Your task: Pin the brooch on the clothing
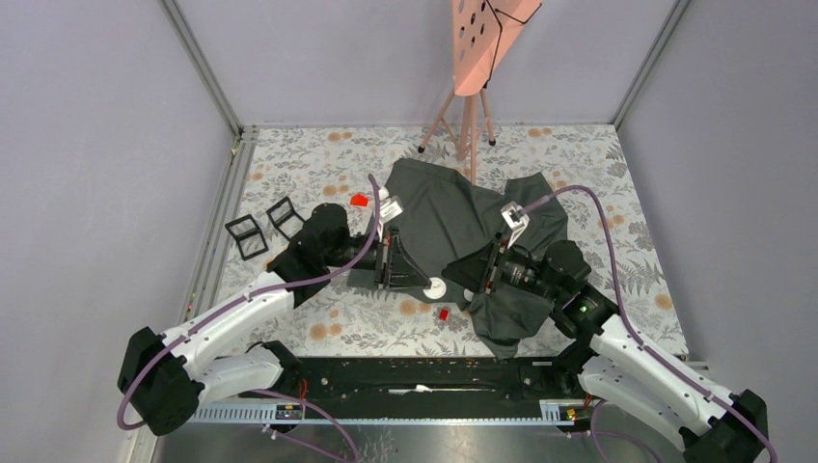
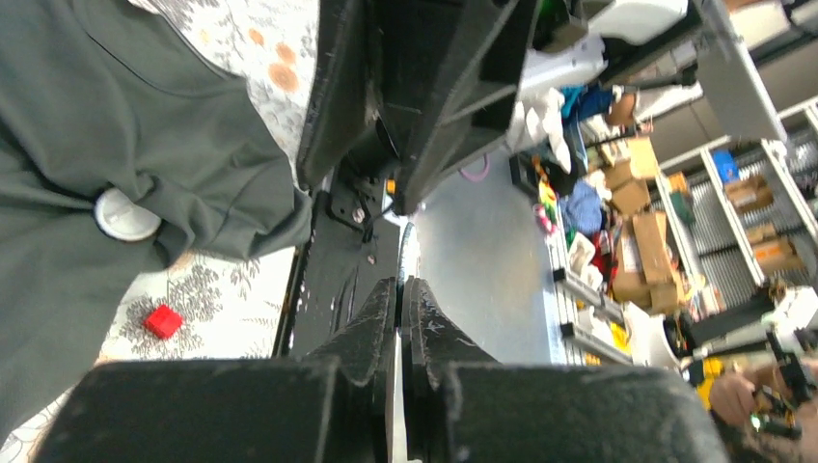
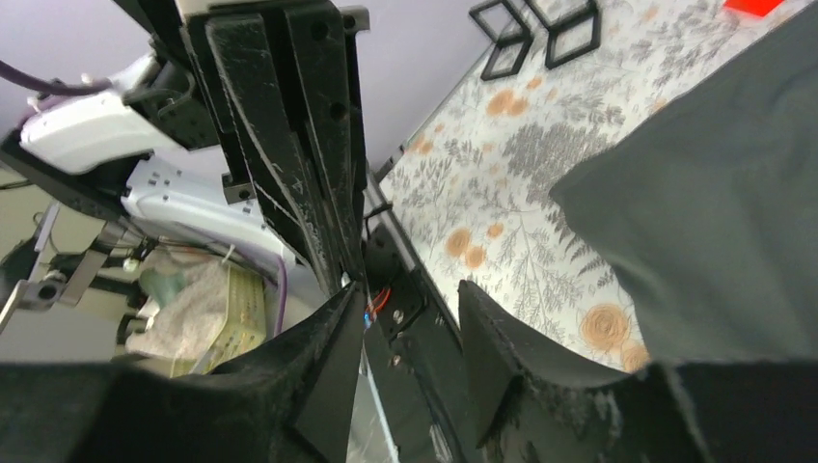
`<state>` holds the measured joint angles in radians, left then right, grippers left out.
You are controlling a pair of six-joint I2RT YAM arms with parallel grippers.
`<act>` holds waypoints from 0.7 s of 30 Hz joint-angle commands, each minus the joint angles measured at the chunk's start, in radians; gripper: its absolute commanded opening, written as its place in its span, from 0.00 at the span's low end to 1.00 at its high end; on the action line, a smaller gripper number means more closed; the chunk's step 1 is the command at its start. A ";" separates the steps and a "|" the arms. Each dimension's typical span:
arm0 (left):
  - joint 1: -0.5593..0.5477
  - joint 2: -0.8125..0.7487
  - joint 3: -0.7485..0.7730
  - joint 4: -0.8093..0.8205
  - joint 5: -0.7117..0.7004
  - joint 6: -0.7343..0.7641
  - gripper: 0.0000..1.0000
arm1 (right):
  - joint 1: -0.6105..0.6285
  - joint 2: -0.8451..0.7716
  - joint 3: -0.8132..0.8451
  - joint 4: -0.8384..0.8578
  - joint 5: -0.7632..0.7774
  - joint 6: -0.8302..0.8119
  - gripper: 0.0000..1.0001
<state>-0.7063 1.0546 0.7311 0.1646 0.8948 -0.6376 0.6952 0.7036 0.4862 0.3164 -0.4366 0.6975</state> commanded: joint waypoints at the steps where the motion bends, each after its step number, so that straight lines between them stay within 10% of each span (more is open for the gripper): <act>1: -0.004 0.012 0.070 -0.151 0.153 0.159 0.00 | -0.033 0.046 0.066 -0.111 -0.222 -0.028 0.45; 21: -0.015 0.047 0.118 -0.238 0.145 0.204 0.00 | -0.031 0.176 0.080 0.050 -0.405 0.061 0.39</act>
<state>-0.7151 1.0916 0.7864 -0.0837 1.0317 -0.4595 0.6662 0.8608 0.5137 0.3313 -0.7750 0.7654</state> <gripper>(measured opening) 0.022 0.399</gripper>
